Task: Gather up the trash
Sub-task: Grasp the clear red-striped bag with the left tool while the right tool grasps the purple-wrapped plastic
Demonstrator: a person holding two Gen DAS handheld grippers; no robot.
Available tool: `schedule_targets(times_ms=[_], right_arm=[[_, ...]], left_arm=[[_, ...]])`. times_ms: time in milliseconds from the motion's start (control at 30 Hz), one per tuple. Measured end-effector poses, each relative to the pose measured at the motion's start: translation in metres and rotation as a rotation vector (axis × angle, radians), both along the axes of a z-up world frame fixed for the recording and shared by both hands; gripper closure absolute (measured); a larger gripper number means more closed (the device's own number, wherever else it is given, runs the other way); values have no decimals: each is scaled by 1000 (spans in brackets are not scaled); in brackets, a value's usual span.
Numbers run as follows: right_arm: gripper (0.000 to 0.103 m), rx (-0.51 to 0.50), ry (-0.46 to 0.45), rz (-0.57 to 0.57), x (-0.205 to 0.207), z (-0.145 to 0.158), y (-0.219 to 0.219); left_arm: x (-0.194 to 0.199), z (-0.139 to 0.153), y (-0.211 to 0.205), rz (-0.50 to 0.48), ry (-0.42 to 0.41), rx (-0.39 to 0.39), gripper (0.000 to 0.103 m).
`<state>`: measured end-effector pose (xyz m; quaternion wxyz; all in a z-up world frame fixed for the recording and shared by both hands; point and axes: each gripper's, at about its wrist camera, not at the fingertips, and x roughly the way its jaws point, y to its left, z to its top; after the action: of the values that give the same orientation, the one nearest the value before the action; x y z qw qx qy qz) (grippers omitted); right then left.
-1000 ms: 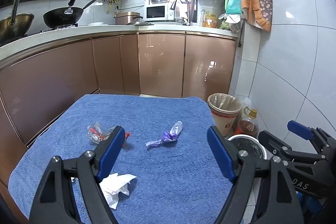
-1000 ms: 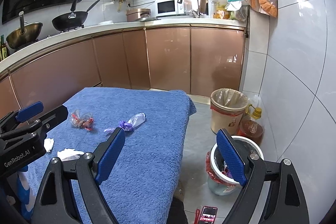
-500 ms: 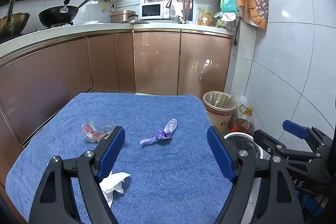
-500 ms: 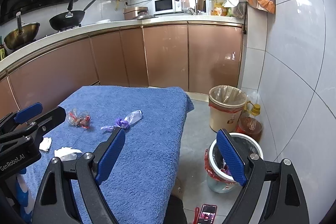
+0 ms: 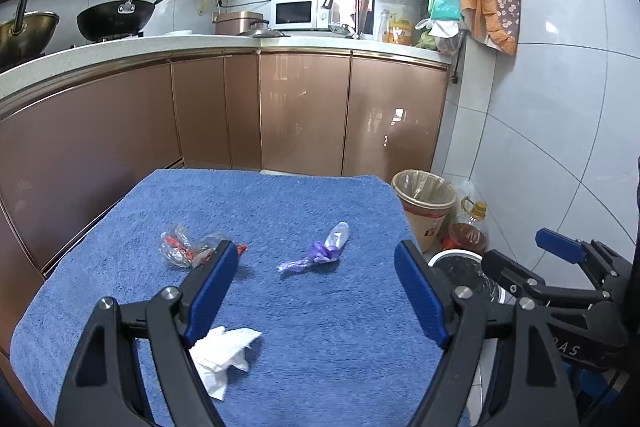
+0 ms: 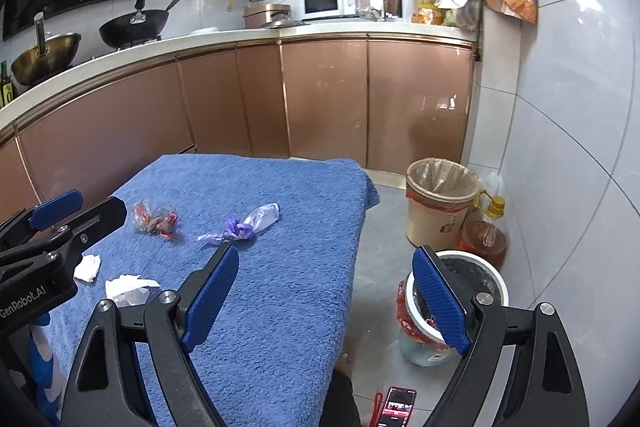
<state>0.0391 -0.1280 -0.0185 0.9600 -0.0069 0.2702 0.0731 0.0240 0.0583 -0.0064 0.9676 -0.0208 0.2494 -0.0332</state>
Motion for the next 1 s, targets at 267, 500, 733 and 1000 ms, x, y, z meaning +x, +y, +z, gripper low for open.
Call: schedule_targets(times_ms=[267, 500, 733, 1000], right_arm=[[17, -10, 73, 185, 45, -4, 38], [20, 54, 193, 291, 110, -31, 71], [36, 157, 369, 234, 187, -71, 85], [51, 167, 486, 180, 221, -105, 96]], left_arm=[[49, -6, 88, 69, 93, -50, 23], [118, -51, 179, 137, 308, -214, 23], [172, -99, 212, 209, 469, -333, 25], [195, -131, 207, 199, 560, -376, 58]])
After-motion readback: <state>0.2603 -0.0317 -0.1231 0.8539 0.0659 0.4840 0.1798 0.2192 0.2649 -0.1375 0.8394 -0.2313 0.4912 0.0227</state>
